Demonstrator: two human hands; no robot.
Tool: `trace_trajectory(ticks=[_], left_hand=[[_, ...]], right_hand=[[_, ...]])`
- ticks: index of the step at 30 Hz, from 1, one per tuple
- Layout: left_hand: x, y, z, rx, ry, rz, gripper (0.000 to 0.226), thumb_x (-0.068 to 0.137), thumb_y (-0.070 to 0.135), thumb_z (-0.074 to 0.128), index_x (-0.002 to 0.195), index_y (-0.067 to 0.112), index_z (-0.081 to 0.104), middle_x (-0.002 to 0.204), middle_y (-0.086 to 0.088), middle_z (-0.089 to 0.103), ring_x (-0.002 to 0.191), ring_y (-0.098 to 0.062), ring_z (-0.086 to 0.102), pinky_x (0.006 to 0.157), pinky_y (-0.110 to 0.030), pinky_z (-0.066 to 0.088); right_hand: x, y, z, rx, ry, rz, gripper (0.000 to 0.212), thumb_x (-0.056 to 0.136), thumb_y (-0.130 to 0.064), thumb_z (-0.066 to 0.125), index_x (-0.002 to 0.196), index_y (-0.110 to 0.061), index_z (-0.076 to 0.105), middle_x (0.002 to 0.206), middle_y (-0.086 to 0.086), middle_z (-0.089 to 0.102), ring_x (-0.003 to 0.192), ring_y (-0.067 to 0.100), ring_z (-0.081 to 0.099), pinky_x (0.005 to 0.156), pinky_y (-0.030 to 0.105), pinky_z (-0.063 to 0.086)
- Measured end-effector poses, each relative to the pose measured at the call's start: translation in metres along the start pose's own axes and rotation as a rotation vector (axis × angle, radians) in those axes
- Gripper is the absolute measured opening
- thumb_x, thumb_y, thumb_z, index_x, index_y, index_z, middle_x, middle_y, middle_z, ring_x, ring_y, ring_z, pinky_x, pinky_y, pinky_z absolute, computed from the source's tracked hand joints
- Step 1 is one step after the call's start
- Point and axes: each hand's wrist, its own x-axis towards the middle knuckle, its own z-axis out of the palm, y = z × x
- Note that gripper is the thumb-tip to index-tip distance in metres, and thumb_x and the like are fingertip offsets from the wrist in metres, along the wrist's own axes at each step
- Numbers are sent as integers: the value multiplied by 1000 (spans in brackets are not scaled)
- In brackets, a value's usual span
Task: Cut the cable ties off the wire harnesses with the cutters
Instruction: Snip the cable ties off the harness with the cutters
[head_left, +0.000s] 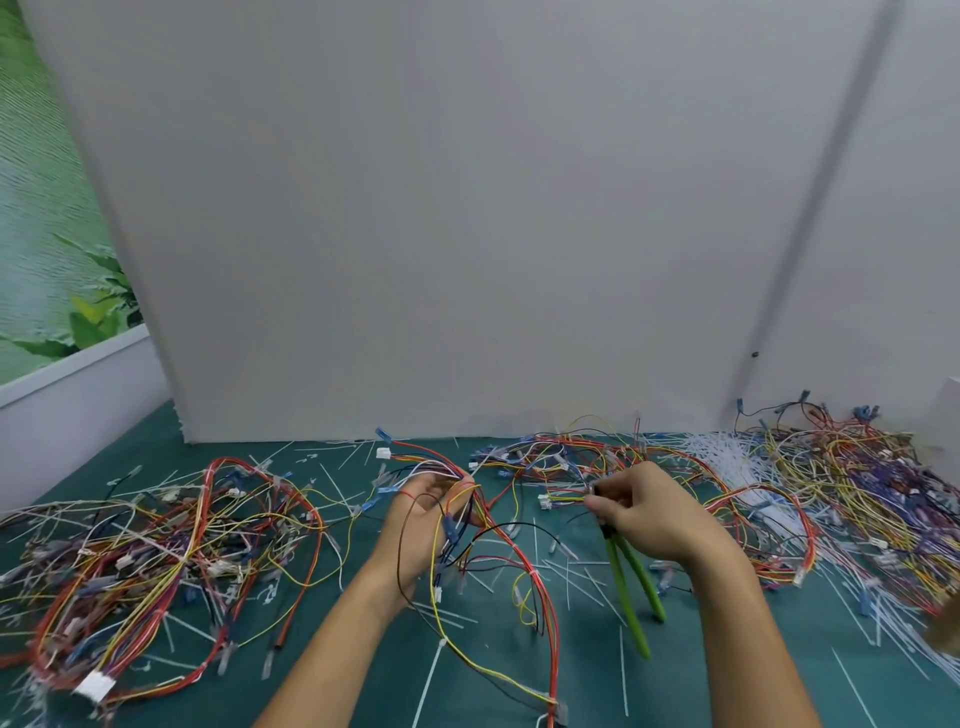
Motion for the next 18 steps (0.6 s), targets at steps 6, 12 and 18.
trace_trajectory(ticks=[6, 12, 18], left_hand=[[0, 5, -5, -41, 13, -13, 13, 96, 11, 61, 99, 10, 74, 90, -3, 77, 88, -14, 72, 75, -28, 57], [-1, 14, -13, -227, -74, 42, 18, 96, 18, 53, 104, 6, 65, 104, -19, 75, 102, -32, 73, 83, -37, 59], [-1, 18, -19, -367, -88, 60, 24, 93, 17, 54, 111, 3, 61, 85, -12, 71, 78, -28, 73, 73, -34, 61]], right_hand=[[0, -26, 9, 417, 140, -217, 22, 102, -13, 63, 115, -25, 76, 74, -17, 74, 66, -7, 61, 65, 11, 48], [7, -32, 39, 498, 43, -270, 25, 103, -7, 59, 124, -13, 71, 77, -4, 70, 66, 12, 60, 65, 30, 55], [8, -27, 41, 388, -1, -333, 17, 102, -25, 64, 117, -29, 71, 99, -21, 72, 94, 7, 69, 87, 30, 56]])
